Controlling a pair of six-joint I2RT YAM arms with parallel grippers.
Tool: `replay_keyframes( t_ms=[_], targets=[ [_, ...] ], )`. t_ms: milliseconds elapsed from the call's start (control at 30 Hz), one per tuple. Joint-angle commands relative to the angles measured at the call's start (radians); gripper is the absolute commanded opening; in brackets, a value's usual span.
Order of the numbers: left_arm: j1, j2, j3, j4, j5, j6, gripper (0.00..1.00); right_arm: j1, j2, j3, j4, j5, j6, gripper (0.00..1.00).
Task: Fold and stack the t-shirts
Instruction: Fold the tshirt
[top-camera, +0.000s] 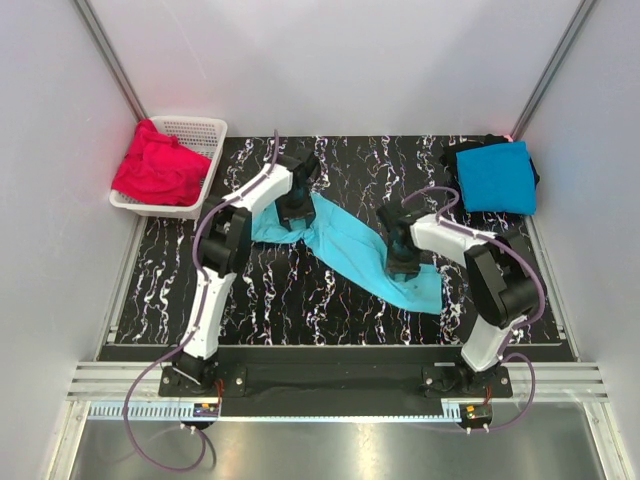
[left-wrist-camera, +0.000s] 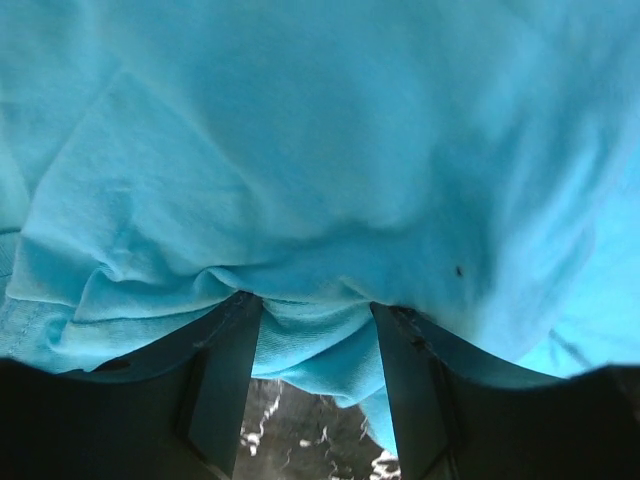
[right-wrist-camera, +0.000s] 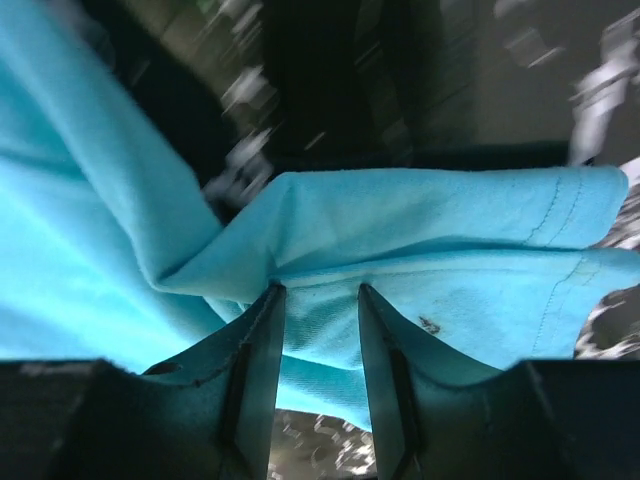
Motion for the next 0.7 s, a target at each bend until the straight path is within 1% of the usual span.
replay_keyframes(
  t_ms=[0,67,100,133,200,300,400,433,467,500,533,600,633,667],
  targets=[
    [0.056,0.068,0.116,-0.029,0.000,0.036,0.55,0.119,0.020,-0.065,-0.063,-0.023,0.112,0.43],
    [0.092,0.120,0.179,-0.026,0.042,0.062,0.55,0.218,0.017,-0.056,-0.078,-0.009,0.149,0.43],
    [0.108,0.137,0.241,-0.021,0.055,0.075,0.55,0.248,0.018,-0.041,-0.094,-0.006,0.190,0.42],
    [0.114,0.166,0.277,-0.018,0.070,0.096,0.56,0.317,0.020,-0.030,-0.098,-0.008,0.208,0.42],
    [0.123,0.184,0.346,0.003,0.070,0.113,0.57,0.379,0.034,0.014,-0.115,-0.009,0.255,0.42],
    [0.140,0.186,0.349,0.073,0.101,0.150,0.59,0.474,0.077,0.086,-0.147,-0.006,0.295,0.42],
    [0.160,0.184,0.354,0.097,0.167,0.179,0.59,0.506,0.120,0.134,-0.176,0.018,0.317,0.42],
    [0.160,0.175,0.340,0.098,0.168,0.200,0.59,0.508,0.121,0.140,-0.183,0.027,0.318,0.42],
    [0.160,0.165,0.329,0.100,0.173,0.217,0.59,0.508,0.123,0.146,-0.206,0.069,0.332,0.42],
    [0.158,0.131,0.310,0.097,0.165,0.229,0.59,0.508,0.115,0.161,-0.219,0.090,0.335,0.42],
    [0.158,0.106,0.243,0.100,0.133,0.240,0.59,0.506,0.107,0.171,-0.233,0.138,0.341,0.42],
    [0.158,0.028,0.176,0.107,0.113,0.260,0.59,0.506,0.086,0.201,-0.272,0.181,0.364,0.42],
    [0.158,0.001,0.146,0.110,0.080,0.269,0.59,0.506,0.081,0.215,-0.287,0.204,0.372,0.42],
    [0.158,-0.029,0.081,0.112,0.067,0.272,0.59,0.506,0.075,0.234,-0.324,0.248,0.387,0.42]
  ],
)
